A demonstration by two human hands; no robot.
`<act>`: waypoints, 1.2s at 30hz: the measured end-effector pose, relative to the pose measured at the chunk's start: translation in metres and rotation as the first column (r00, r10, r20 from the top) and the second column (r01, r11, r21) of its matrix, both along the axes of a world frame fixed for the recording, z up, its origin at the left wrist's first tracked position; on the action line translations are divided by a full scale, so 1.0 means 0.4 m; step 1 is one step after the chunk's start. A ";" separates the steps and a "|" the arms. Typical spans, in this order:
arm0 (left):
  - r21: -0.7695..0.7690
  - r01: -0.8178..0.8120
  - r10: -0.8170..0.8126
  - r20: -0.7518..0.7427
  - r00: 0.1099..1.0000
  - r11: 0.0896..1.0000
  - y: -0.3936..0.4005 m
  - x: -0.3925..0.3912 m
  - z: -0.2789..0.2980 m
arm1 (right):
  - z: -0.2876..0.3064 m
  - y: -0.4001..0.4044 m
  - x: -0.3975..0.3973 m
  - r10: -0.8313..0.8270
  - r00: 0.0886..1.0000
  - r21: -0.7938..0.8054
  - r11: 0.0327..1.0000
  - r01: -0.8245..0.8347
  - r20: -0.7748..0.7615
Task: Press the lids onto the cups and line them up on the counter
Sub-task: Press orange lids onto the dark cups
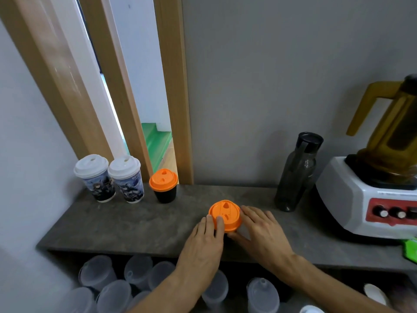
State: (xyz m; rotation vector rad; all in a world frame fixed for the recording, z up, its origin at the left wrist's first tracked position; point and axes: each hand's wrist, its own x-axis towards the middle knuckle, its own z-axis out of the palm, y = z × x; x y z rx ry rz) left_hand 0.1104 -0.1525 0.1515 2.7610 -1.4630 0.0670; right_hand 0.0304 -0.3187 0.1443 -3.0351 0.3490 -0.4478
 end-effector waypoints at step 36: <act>-0.266 -0.100 0.062 -0.148 0.987 0.959 0.098 0.251 -0.027 | -0.016 0.055 0.437 -0.187 0.980 0.740 0.669 0.077 0.067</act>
